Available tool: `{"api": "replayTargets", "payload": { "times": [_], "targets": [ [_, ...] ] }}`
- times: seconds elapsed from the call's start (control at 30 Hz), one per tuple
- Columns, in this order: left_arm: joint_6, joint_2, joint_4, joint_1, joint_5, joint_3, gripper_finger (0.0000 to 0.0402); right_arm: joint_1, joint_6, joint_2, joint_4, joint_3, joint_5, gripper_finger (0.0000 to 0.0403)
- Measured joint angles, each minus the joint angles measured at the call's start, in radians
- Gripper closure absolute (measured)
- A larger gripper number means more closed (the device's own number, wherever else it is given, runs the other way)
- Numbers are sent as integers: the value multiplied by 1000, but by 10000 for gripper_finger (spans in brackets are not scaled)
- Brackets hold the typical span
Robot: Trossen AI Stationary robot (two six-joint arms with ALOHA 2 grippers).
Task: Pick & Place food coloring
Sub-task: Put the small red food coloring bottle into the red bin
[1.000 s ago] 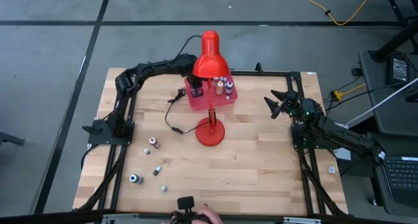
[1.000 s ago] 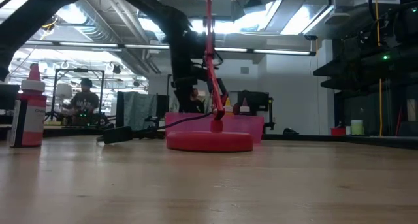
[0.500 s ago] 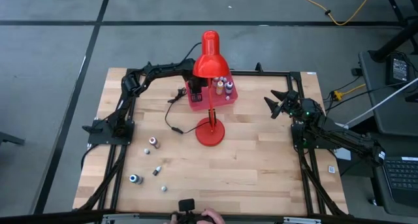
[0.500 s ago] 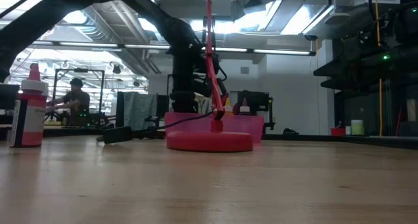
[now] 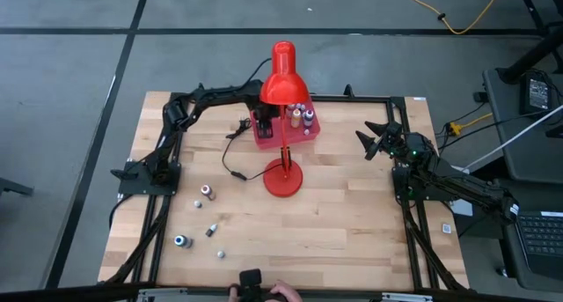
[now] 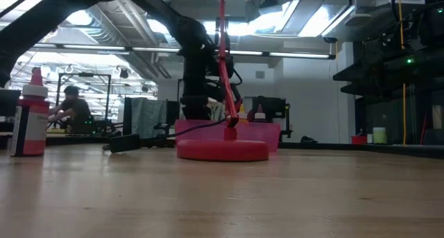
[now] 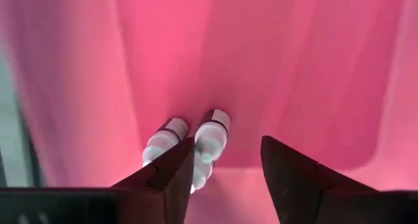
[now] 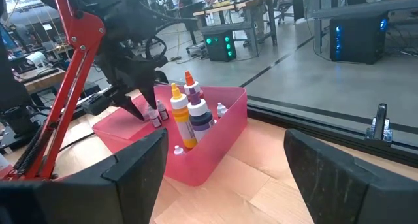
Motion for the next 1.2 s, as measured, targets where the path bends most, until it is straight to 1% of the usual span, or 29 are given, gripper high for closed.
{"api": "replayTargets", "payload": {
  "times": [0.13, 0.23, 0.43, 0.73, 0.8, 1.0, 1.1, 1.2],
  "targets": [
    [-20, -26, 3, 8, 0, 0, 213, 0, -1, 0, 0, 0, 0, 97],
    [-28, -59, 1, 17, 6, 0, 207, 0, 0, 0, 0, 0, 0, 97],
    [-93, -103, -14, 44, 2, 0, 206, 0, -1, 0, 0, 0, 0, 97],
    [-234, -182, -20, 117, 31, 0, 206, 0, -1, 0, 0, 0, 0, 97],
    [-279, -199, -34, 141, 7, 0, 206, 0, 0, 0, 0, 0, 0, 97],
    [-497, -289, -134, 198, -109, 0, 206, 0, 0, 0, 0, 0, 0, 97],
    [-551, -364, -189, 208, -138, 0, 206, 0, -1, 0, 0, 0, 0, 97],
    [-571, -461, -221, 192, -164, -26, 206, 0, -1, 0, 0, 0, 0, 97]
  ]
}}
